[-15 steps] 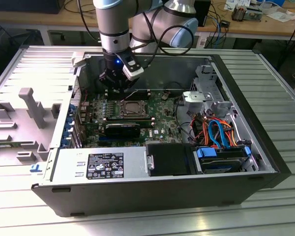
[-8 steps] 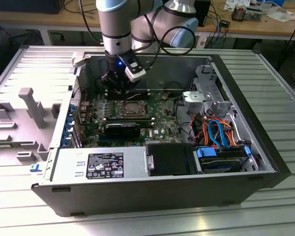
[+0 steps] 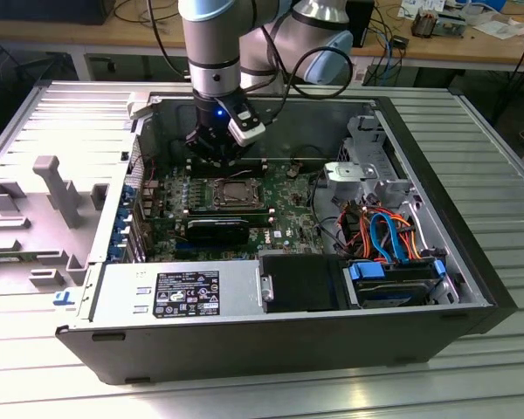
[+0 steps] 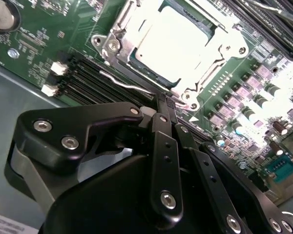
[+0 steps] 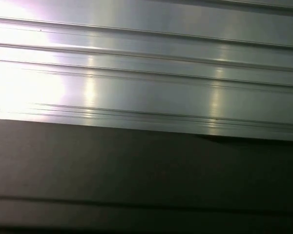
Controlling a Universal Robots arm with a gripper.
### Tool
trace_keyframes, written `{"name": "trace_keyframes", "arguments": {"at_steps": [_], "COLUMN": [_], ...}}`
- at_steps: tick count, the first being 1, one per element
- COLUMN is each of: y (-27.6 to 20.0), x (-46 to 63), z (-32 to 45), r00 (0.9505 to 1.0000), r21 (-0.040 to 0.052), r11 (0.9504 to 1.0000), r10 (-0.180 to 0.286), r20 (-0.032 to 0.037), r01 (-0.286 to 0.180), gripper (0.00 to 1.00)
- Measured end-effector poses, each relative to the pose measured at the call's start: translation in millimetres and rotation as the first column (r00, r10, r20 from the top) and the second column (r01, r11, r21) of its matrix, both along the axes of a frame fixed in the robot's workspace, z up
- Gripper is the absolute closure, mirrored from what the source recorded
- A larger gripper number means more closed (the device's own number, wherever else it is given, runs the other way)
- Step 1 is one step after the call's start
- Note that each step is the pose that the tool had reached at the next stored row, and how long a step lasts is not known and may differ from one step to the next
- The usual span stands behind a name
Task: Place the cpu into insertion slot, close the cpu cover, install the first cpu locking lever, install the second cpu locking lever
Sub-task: 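Install the first cpu locking lever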
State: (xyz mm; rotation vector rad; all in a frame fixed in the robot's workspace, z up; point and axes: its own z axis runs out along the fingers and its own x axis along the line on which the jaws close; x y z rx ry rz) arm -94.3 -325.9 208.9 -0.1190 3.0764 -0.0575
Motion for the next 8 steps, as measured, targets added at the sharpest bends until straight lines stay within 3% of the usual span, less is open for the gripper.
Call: {"name": "trace_keyframes", "arguments": {"at_steps": [8], "y": [-0.3], "x": [10.8], "z": [-0.1], "r00": [1.0000], "r21": [-0.0003], "r11": [1.0000], "r10": [-0.001], "r20": [-0.0006], "r01": [0.001], "gripper": [0.89]}}
